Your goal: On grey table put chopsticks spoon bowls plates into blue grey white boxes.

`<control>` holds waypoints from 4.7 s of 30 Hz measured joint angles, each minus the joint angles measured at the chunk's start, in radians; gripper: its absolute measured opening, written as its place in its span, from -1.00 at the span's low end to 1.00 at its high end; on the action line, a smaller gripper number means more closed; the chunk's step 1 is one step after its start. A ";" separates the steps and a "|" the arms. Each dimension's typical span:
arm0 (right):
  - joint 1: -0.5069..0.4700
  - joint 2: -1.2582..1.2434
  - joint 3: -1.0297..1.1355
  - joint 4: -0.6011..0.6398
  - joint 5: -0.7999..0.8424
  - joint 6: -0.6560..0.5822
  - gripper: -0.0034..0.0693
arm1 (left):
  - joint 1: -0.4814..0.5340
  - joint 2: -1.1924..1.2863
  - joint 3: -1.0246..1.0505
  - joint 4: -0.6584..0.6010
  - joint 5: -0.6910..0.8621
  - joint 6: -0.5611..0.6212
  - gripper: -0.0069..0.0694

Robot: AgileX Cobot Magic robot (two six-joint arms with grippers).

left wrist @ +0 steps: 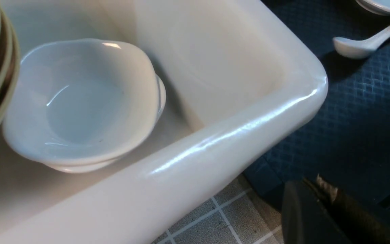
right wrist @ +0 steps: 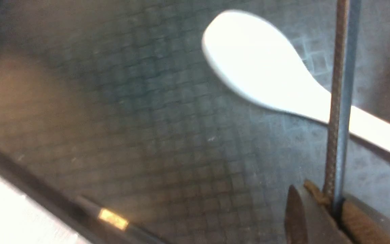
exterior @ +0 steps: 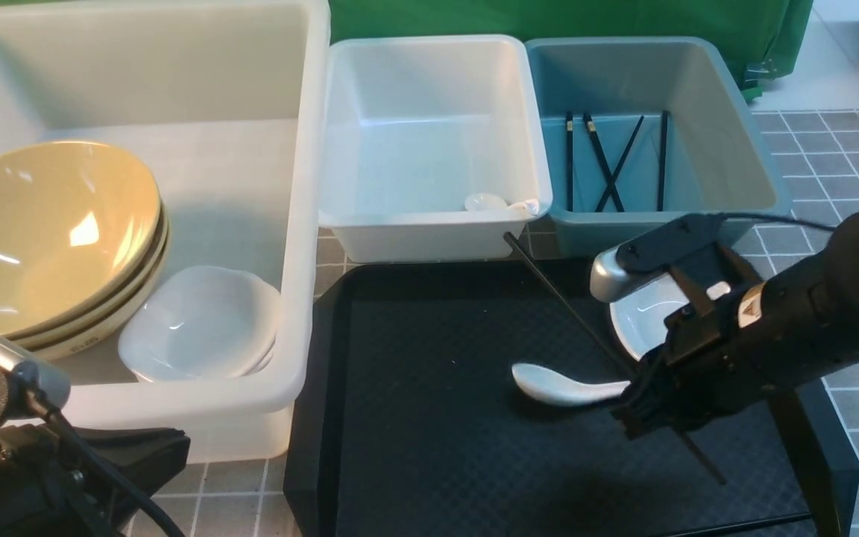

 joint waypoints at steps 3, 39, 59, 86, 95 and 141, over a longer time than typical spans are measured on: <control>0.000 -0.023 -0.080 -0.028 -0.009 -0.035 -0.75 | 0.000 0.000 0.000 0.000 -0.008 0.000 -0.84; 0.099 0.123 -0.200 -0.103 -0.028 -0.061 0.29 | 0.000 -0.023 0.000 0.031 -0.024 -0.001 -0.84; 0.153 0.357 -0.095 -0.109 -0.314 -0.148 -0.54 | 0.000 -0.279 0.058 0.071 -0.079 -0.002 -0.84; 0.123 0.624 -0.874 -0.089 -0.401 -0.103 -0.32 | 0.000 -0.286 0.060 0.071 -0.096 -0.005 -0.84; 0.107 0.549 -1.240 -0.128 0.349 -0.102 0.31 | 0.000 -0.286 0.060 0.071 -0.078 -0.008 -0.84; 0.140 0.297 -0.072 -0.133 0.304 -0.542 -0.26 | 0.000 -0.287 0.060 0.044 -0.093 -0.011 -0.84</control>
